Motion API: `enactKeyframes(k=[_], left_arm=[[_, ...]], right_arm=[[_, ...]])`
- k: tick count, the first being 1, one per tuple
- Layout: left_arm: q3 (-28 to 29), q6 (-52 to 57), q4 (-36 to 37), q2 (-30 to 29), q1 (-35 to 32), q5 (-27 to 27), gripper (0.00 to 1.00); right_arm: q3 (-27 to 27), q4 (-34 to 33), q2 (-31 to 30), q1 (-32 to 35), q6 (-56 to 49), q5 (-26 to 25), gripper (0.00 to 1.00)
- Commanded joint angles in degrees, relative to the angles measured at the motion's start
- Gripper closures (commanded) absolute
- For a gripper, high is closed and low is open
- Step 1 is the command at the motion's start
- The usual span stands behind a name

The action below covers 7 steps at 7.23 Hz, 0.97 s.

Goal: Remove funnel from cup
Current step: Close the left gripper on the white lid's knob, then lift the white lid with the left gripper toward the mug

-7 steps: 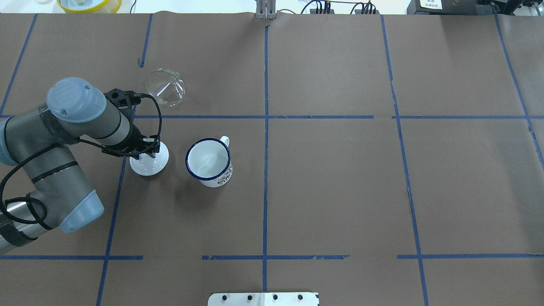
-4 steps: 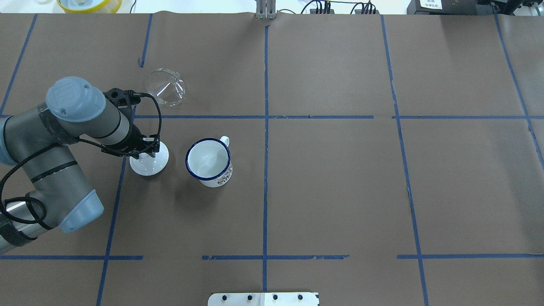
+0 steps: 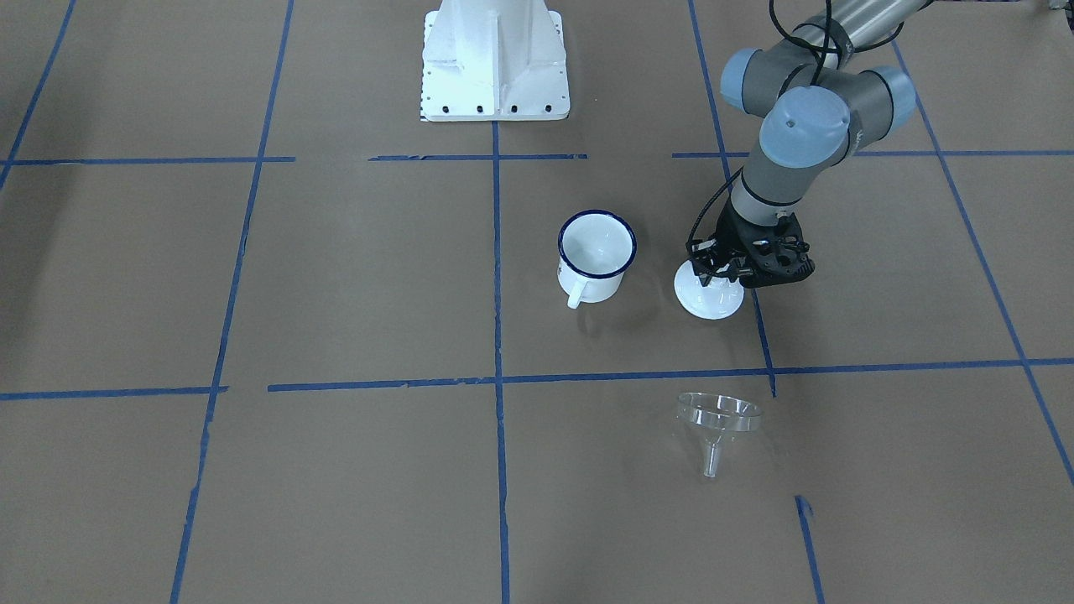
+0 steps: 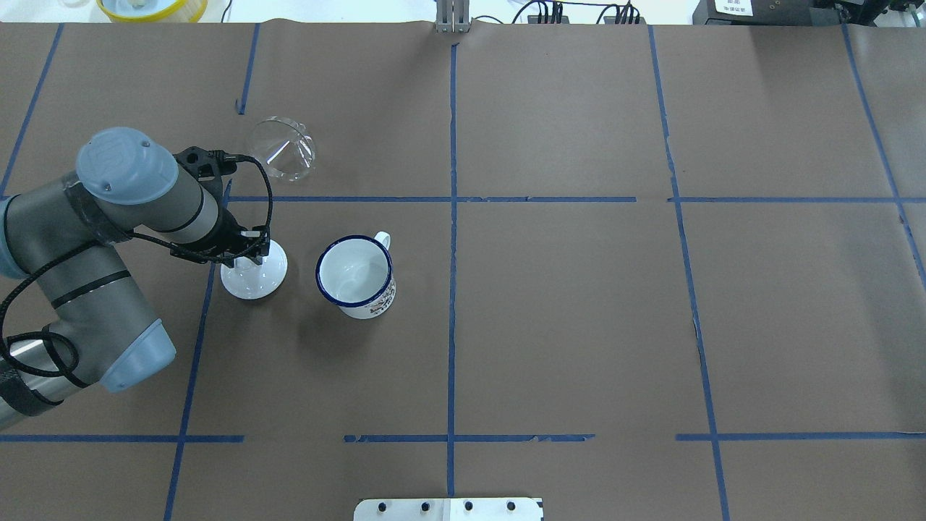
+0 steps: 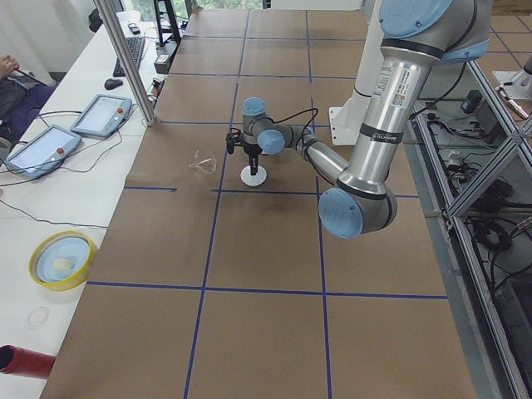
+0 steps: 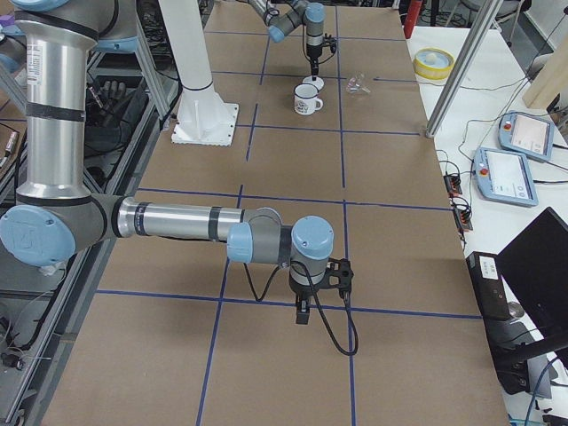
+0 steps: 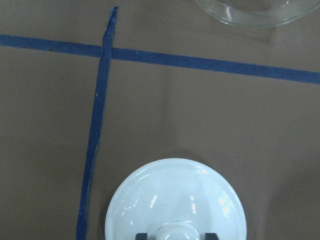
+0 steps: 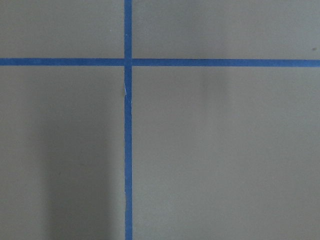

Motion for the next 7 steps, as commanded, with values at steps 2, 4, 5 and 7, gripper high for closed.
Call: enactKeyframes(k=[2, 4, 5, 7], left_arm=[[0.1, 0.0, 0.0, -0.1, 0.0, -0.1, 0.55], [-0.2, -0.1, 0.1, -0.1, -0.1, -0.1, 0.95], [-1.6, 0.0, 1.0, 0.0, -1.1, -0.2, 1.00], [-12.2, 0.2, 14.0, -0.2, -6.3, -0.5, 1.00]], right_arm=[[0.0, 0.0, 0.0, 0.0, 0.0, 0.0, 0.00], [0.0, 0.0, 0.0, 0.0, 0.0, 0.0, 0.00], [0.0, 0.0, 0.0, 0.0, 0.0, 0.0, 0.00], [0.0, 0.0, 0.0, 0.0, 0.0, 0.0, 0.00]])
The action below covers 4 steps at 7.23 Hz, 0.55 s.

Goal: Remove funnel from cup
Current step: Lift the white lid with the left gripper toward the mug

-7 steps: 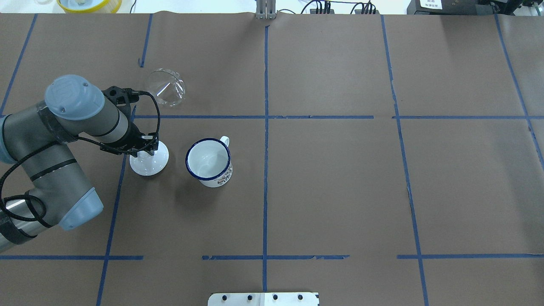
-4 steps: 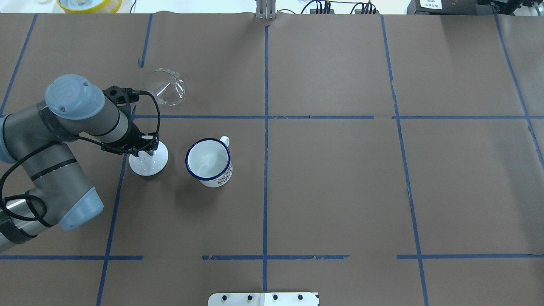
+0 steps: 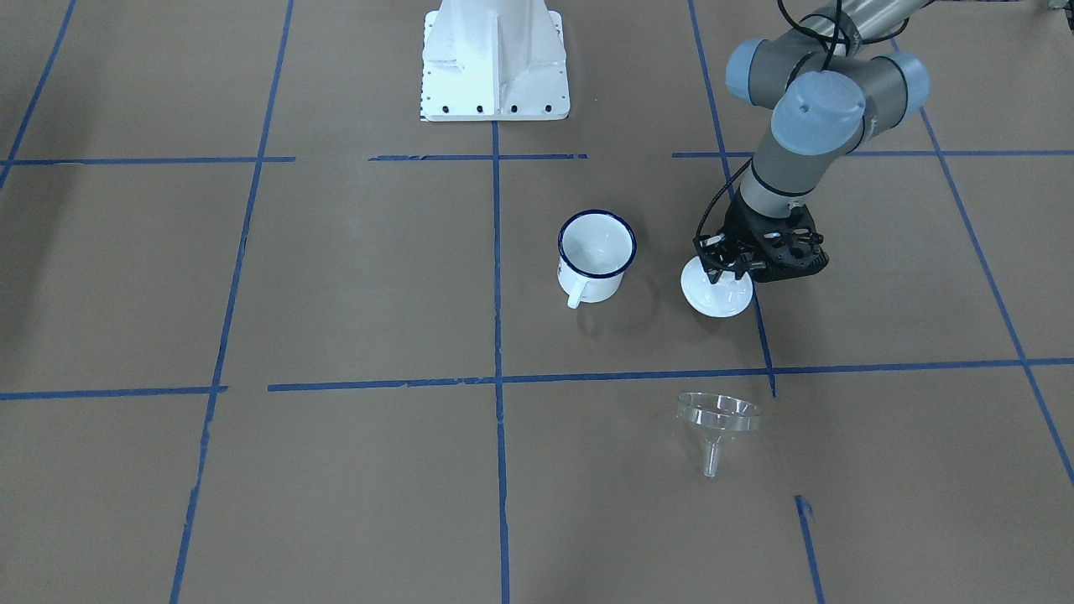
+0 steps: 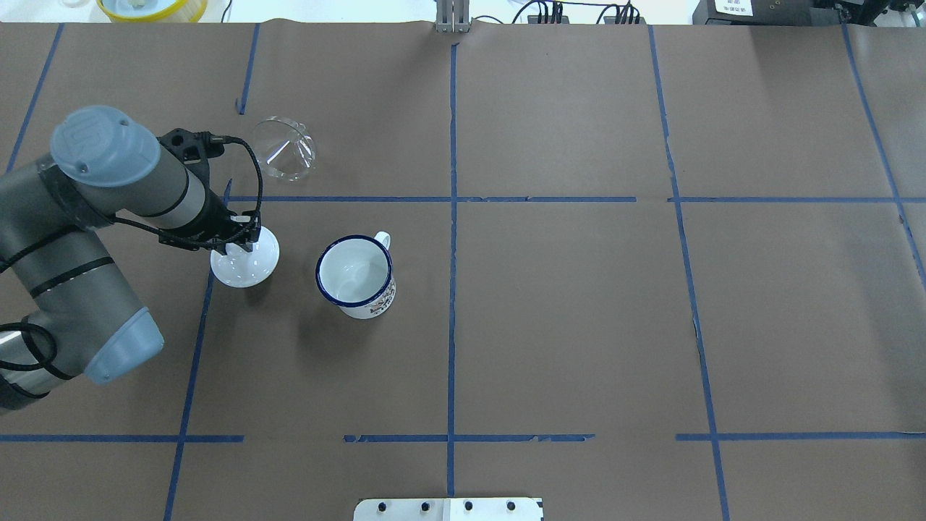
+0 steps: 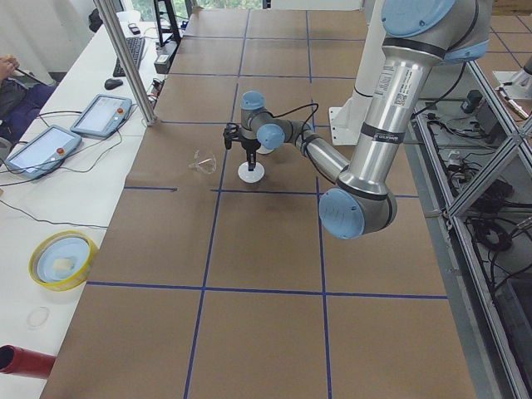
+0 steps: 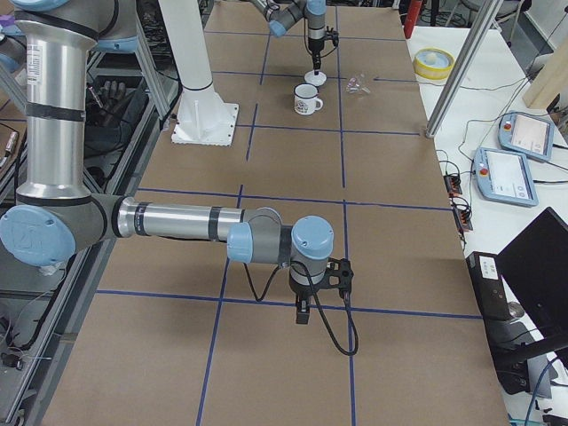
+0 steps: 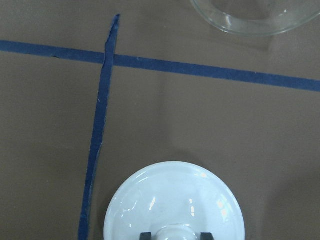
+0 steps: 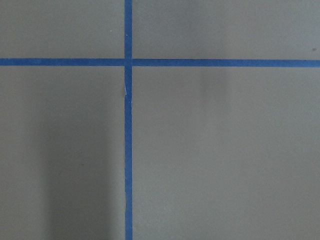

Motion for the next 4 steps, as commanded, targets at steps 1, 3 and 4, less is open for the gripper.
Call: enactKeyframes(k=[1, 3, 4], left_arm=[[-11.4, 0.1, 15.9, -2.5, -6.4, -0.1, 1.00], [-11.9, -0.8, 29.7, -14.3, -7.5, -3.1, 1.00], [-10.3, -3.1, 29.5, -16.1, -5.9, -6.3, 1.00]], right_arm=[[0.0, 0.0, 0.0, 0.0, 0.0, 0.0, 0.00], [0.0, 0.0, 0.0, 0.0, 0.0, 0.0, 0.00], [0.0, 0.0, 0.0, 0.0, 0.0, 0.0, 0.00]])
